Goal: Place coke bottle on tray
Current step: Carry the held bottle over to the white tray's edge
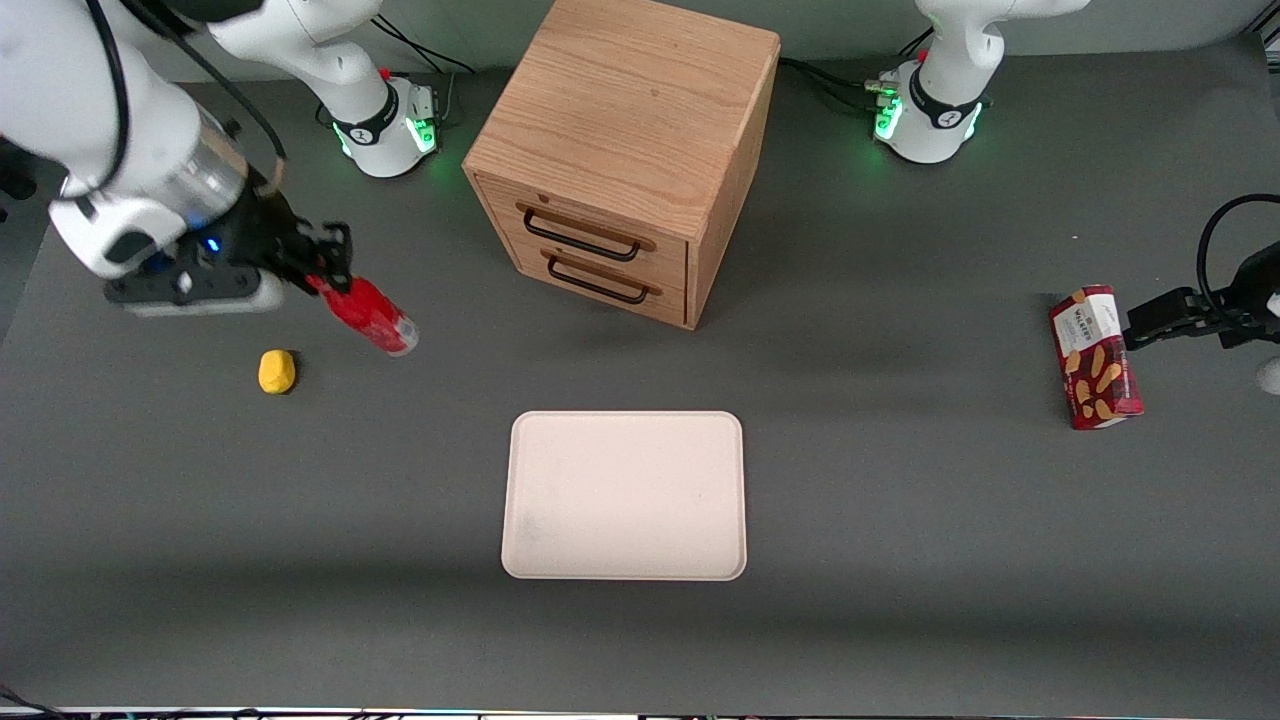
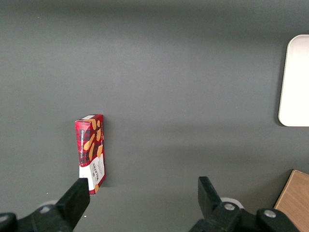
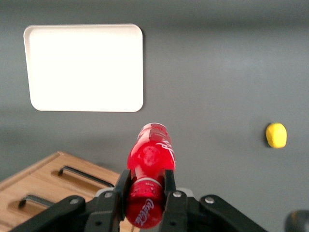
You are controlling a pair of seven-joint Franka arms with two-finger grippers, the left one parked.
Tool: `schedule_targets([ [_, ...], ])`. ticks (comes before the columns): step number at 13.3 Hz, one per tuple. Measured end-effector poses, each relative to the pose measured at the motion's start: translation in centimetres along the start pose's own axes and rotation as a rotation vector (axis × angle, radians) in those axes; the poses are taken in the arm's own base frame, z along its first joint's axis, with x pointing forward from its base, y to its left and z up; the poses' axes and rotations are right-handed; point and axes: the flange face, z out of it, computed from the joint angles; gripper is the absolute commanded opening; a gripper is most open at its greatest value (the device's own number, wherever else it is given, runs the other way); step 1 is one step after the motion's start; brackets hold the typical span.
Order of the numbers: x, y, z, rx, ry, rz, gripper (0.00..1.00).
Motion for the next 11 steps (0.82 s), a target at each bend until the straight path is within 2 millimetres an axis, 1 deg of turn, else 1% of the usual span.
schedule_targets([
  [1, 1.6, -1.2, 1.2, -0.003, -0.003, 0.021, 0.00],
  [3, 4.0, -3.8, 4.5, -0.008, -0.023, 0.062, 0.00],
  [4, 5.0, -4.9, 6.1, -0.010, -0.031, 0.076, 0.00],
  [6, 6.6, -6.3, 8.5, -0.009, -0.033, 0.121, 0.00],
  [8, 7.5, -7.2, 10.0, 0.002, -0.023, 0.155, 0.00],
  [11, 8.1, -7.7, 11.0, 0.009, -0.016, 0.174, 0.00],
])
